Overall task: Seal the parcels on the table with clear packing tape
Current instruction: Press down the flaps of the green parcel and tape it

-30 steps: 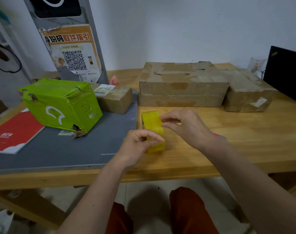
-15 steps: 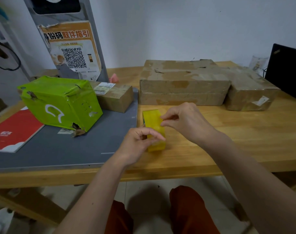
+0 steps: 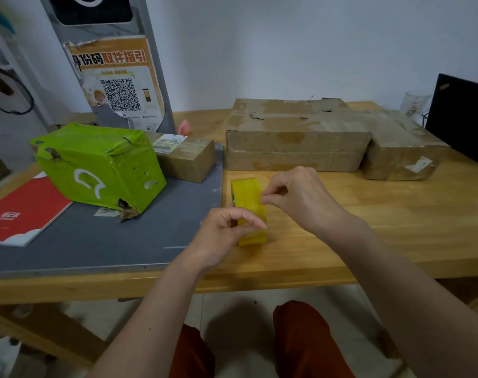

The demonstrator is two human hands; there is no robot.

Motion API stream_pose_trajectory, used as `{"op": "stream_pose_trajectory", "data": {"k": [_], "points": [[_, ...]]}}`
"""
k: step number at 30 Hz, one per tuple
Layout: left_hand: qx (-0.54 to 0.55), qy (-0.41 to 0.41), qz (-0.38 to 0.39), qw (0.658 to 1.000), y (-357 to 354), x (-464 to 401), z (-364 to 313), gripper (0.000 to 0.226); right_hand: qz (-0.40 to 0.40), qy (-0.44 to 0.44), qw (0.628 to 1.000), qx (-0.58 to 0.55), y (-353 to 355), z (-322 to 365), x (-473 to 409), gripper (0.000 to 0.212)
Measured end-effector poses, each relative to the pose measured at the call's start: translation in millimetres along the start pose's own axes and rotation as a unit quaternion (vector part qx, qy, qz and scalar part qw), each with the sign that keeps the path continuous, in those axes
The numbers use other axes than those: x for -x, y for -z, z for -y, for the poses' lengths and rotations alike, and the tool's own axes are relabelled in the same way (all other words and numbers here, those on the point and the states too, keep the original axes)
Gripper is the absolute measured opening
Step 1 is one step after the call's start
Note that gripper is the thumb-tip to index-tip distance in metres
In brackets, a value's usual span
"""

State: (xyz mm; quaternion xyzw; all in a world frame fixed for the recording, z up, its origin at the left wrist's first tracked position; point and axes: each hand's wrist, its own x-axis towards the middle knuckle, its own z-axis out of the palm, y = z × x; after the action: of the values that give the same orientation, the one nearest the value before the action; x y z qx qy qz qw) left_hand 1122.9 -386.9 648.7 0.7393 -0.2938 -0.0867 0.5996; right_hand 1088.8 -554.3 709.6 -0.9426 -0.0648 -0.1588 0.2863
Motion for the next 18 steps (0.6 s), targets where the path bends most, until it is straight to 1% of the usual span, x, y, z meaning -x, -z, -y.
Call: {"op": "stream_pose_trajectory", "data": {"k": [4,5,7,8,12,13,15,17,18], "points": [[0.001,0.0,-0.001,1.0,0,1,0,0.025,0.009,0.006,1.0,0.021,0,2,-2,0.008],[0.002,-0.002,-0.003,1.0,0,1,1,0.025,0.008,0.003,1.0,0.015,-1,2,-2,0.011],[0.004,-0.005,-0.003,1.0,1,0,1,0.026,0.001,0.0,1.0,0.003,-2,1,-2,0.023],[0.006,-0.004,-0.003,1.0,1,0,1,0.027,0.0,0.005,1.0,0.011,-2,1,-2,0.025],[0.002,-0.005,0.001,1.0,1,-2,2,0.031,0.011,0.034,0.997,0.062,-6,-2,-5,0.016],[0.007,-0.006,0.0,1.0,1,-3,2,0.035,0.012,0.048,0.995,0.087,-8,-2,-5,0.015],[0.025,-0.007,-0.008,1.0,1,-4,3,0.044,-0.002,0.086,0.984,0.154,-14,-1,-2,0.004],[0.029,-0.005,-0.012,0.999,2,-3,4,0.044,-0.015,0.099,0.979,0.177,-19,0,2,0.015],[0.027,-0.004,-0.011,1.0,2,-3,5,0.042,-0.015,0.099,0.981,0.165,-20,0,3,0.014]]}}
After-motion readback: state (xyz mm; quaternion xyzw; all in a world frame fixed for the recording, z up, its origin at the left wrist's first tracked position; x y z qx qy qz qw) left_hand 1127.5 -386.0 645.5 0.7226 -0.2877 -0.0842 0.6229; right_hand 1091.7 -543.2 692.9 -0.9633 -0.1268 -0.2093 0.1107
